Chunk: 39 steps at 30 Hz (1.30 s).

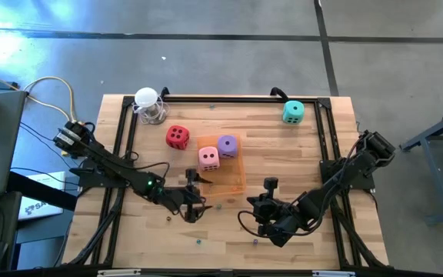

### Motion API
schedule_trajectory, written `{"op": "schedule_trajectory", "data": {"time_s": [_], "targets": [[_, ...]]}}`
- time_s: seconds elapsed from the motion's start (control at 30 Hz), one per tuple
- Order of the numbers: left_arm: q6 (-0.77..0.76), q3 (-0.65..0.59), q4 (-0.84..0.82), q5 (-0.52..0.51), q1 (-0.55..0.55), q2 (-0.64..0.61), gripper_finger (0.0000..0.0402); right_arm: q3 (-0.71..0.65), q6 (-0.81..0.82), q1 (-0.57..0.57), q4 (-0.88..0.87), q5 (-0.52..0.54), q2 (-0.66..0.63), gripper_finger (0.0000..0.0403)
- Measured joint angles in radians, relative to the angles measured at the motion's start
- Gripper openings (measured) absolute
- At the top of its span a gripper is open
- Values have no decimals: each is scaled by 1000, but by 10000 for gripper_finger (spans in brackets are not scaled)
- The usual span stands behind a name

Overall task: Pick & Place Dice
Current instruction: Put the large red die into the orange bin

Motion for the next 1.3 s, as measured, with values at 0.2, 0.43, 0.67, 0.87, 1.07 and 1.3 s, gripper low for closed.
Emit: {"op": "schedule_trajectory", "data": {"time_s": [0.2, 0.43, 0.67, 0.87, 1.07, 1.3], "targets": [[11, 0, 4, -58, -16, 0, 395, 0, 16, -8, -3, 0, 0, 4], [-116, 0, -111, -28, -5, -41, 395, 0, 19, -16, -8, -15, 0, 4], [-242, 48, -480, -16, 57, -246, 395, 0, 19, -15, -8, -24, 0, 4], [-249, 224, -894, 172, 204, -304, 395, 0, 18, -34, -8, -25, 0, 4], [56, 276, -1041, 335, 400, -288, 395, 0, 23, -53, -3, -30, 0, 4], [397, 276, -1073, 335, 558, -288, 395, 0, 23, -51, -5, -72, 0, 4]]}}
